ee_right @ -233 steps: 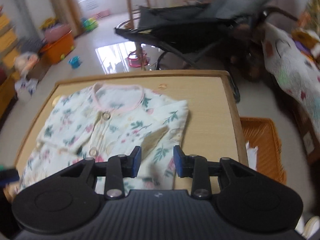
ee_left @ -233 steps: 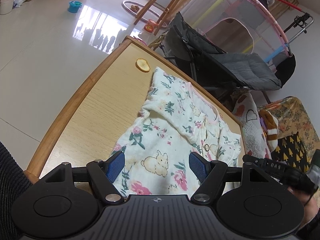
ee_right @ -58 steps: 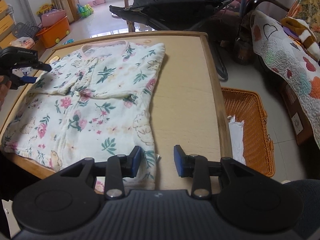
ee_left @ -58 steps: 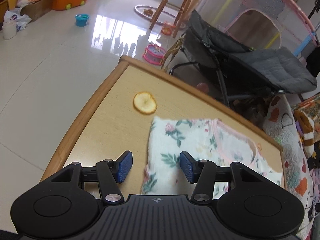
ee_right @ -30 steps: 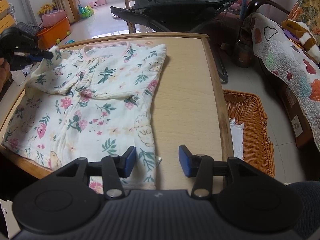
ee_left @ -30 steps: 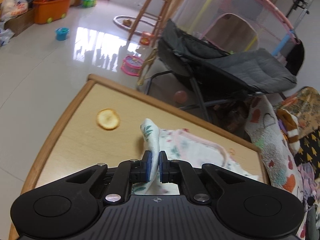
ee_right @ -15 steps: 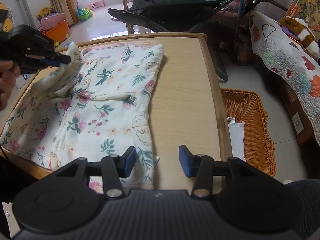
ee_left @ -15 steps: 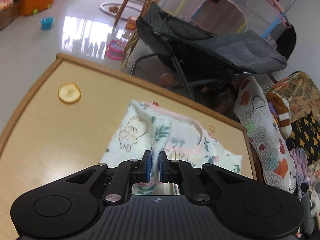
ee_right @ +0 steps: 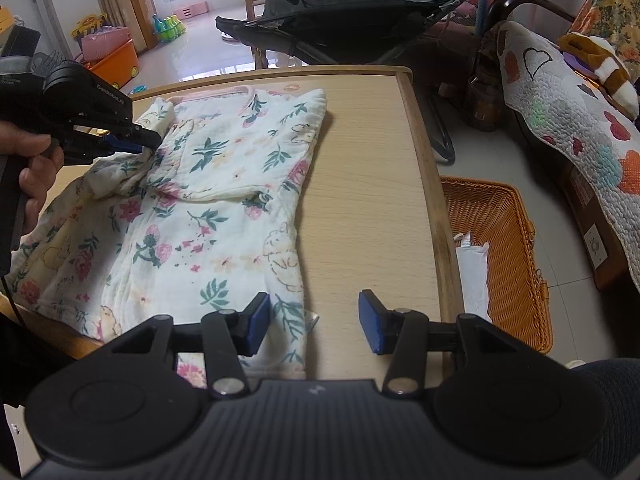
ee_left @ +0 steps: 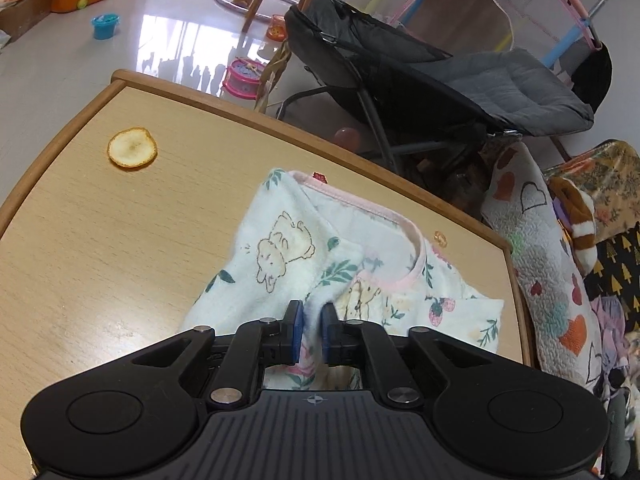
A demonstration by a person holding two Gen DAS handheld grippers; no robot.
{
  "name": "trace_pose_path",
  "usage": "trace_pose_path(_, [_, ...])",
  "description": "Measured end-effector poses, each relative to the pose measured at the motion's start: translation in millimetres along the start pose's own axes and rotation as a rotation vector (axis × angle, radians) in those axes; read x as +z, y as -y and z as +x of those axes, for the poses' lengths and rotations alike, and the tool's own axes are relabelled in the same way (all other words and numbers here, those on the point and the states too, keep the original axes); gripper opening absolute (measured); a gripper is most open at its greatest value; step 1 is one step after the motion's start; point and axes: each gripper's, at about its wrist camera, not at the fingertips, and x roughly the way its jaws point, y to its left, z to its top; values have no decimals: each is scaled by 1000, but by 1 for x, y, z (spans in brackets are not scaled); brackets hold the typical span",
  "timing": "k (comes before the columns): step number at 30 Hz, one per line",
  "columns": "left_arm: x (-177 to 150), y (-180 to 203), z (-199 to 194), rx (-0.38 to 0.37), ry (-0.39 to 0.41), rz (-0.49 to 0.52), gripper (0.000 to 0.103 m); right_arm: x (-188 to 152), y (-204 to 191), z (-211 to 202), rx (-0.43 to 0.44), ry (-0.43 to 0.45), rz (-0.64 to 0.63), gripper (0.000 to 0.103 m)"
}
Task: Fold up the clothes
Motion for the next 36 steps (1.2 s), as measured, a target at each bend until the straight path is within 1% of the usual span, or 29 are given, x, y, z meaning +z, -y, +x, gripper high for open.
trace_pose_path(2, [2,-1,-1,-8,-9,-19,12,0,0,0,-1,-1,-3,50])
trace_pose_path(4, [4,-3,-3,-18,-18,-46,17,0,-1,0,-2,-1,-6,51])
trace_pose_path(6, [6,-2,-6,-42,-31,-73,18,0,-1,0,-3,-2,-9,51])
trace_pose_path(8, [5,-2,-12,-85,-45,-88,32,0,-2,0,-5,-3,-13,52])
trace_pose_path(9, [2,-1,-18,-85,-35,-68,48,0,-3,0,-7,-3,-16,52])
trace_pose_path(10, [-1,1,-24,-86,-26,-48,56,0,-3,1,-10,-4,-20,52])
trace_pose_path(18, [-22,8,-73,-89,52,112,58,0,-5,1,-24,-11,-26,55])
trace_pose_path(20, [-33,2,-88,-86,55,148,60,0,-6,1,-30,-12,-27,56])
trace_pose_path(22, [-47,-8,-98,-86,50,166,66,-1,-7,1,-38,-11,-33,58])
trace_pose_path(24, [-60,-22,-107,-74,46,187,66,-2,-9,2,-49,-8,-41,60])
trace_pose_path(25, [-65,-33,-112,-54,49,196,66,-2,-10,2,-52,-7,-43,61])
trace_pose_path(26, [-70,-40,-114,-34,52,200,66,-3,-10,2,-55,-7,-45,62])
trace_pose_path(29, [-82,-63,-119,-21,62,189,66,-4,-12,2,-61,-5,-42,63])
trace_pose_path(34, [-86,-90,-119,-2,65,89,66,-4,-12,2,-66,-1,-36,64])
trace_pose_path(36, [-89,-95,-118,-7,73,85,67,-5,-12,2,-68,-1,-35,64])
